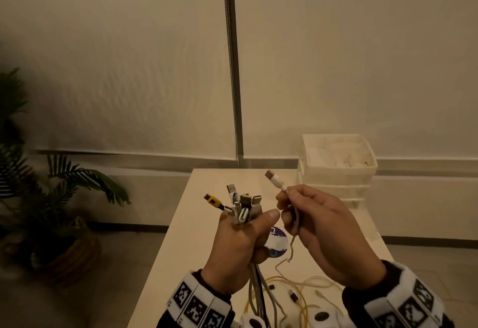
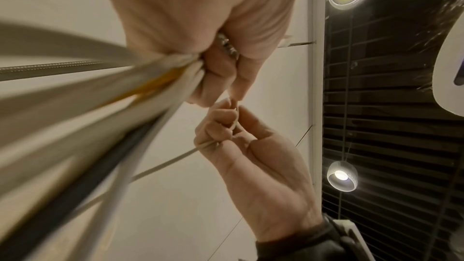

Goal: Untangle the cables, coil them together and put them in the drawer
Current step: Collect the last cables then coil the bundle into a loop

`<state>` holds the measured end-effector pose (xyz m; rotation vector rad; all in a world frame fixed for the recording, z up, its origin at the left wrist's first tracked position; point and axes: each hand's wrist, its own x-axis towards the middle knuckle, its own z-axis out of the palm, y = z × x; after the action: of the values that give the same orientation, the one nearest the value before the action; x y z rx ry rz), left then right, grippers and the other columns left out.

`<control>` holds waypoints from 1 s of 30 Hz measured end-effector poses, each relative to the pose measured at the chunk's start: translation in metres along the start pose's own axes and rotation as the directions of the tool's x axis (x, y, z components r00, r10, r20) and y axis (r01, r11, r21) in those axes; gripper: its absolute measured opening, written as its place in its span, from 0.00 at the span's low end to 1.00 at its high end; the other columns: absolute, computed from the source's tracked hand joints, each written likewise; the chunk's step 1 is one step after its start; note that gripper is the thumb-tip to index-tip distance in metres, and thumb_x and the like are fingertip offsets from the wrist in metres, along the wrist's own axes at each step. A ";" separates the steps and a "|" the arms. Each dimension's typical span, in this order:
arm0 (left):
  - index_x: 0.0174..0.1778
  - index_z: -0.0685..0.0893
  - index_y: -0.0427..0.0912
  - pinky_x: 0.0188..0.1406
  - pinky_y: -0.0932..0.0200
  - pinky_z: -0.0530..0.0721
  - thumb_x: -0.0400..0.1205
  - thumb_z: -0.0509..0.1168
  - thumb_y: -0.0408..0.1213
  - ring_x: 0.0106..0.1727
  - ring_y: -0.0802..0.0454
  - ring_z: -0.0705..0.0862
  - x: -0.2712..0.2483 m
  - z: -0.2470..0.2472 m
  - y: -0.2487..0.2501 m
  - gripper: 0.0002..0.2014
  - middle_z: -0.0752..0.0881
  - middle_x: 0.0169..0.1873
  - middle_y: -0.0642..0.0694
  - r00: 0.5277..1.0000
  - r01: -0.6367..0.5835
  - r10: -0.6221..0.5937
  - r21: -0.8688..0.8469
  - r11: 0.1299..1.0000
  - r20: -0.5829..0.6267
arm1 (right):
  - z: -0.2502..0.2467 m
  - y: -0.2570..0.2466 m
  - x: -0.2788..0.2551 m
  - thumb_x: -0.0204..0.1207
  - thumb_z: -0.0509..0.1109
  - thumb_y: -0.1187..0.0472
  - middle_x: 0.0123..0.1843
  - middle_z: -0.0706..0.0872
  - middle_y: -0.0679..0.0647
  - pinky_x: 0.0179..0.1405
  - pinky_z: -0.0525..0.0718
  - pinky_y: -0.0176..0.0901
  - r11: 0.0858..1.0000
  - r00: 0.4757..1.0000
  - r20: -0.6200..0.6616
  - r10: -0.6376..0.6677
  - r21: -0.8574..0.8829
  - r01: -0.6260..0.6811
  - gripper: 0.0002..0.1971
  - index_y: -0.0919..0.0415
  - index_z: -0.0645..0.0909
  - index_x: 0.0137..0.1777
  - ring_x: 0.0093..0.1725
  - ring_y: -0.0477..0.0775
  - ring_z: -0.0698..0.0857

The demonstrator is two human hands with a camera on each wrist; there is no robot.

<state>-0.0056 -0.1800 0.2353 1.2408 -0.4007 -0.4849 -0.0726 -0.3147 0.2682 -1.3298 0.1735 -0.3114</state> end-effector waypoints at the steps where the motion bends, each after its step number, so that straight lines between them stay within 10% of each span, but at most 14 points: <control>1: 0.30 0.64 0.35 0.18 0.67 0.62 0.74 0.72 0.37 0.24 0.50 0.55 0.000 0.001 0.001 0.21 0.55 0.28 0.39 1.000 -0.016 0.016 -0.003 1.000 0.003 | 0.000 0.000 0.000 0.82 0.59 0.64 0.36 0.84 0.58 0.36 0.74 0.45 0.998 0.999 0.008 0.036 0.041 -0.036 0.16 0.63 0.89 0.41 0.35 0.53 0.78; 8: 0.50 0.90 0.43 0.20 0.68 0.56 0.82 0.68 0.42 0.23 0.54 0.53 -0.003 0.005 0.002 0.09 0.55 0.25 0.45 0.998 0.046 -0.041 -0.112 0.993 0.054 | -0.003 0.001 0.002 0.83 0.60 0.67 0.37 0.84 0.58 0.34 0.82 0.43 0.998 0.998 -0.011 -0.055 -0.031 0.054 0.11 0.63 0.85 0.50 0.31 0.52 0.81; 16: 0.70 0.81 0.63 0.20 0.64 0.51 0.81 0.58 0.51 0.22 0.56 0.52 0.002 0.010 0.002 0.21 0.56 0.24 0.48 0.993 0.092 -0.074 -0.201 0.975 0.094 | 0.002 0.009 0.000 0.82 0.64 0.62 0.32 0.86 0.57 0.26 0.78 0.39 0.956 0.990 0.021 -0.143 -0.257 0.143 0.05 0.59 0.81 0.47 0.26 0.51 0.79; 30: 0.65 0.86 0.55 0.19 0.62 0.57 0.78 0.66 0.60 0.21 0.55 0.60 0.011 0.011 -0.002 0.23 0.67 0.28 0.43 0.980 0.091 -0.074 -0.088 0.992 0.185 | 0.005 0.031 0.006 0.78 0.71 0.66 0.37 0.91 0.47 0.38 0.84 0.33 0.885 0.964 0.020 -0.266 -0.392 0.252 0.08 0.55 0.90 0.47 0.37 0.45 0.89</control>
<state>-0.0025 -0.1957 0.2365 1.1271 -0.4761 -0.6844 -0.0619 -0.3054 0.2393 -1.7522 0.0875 -0.5478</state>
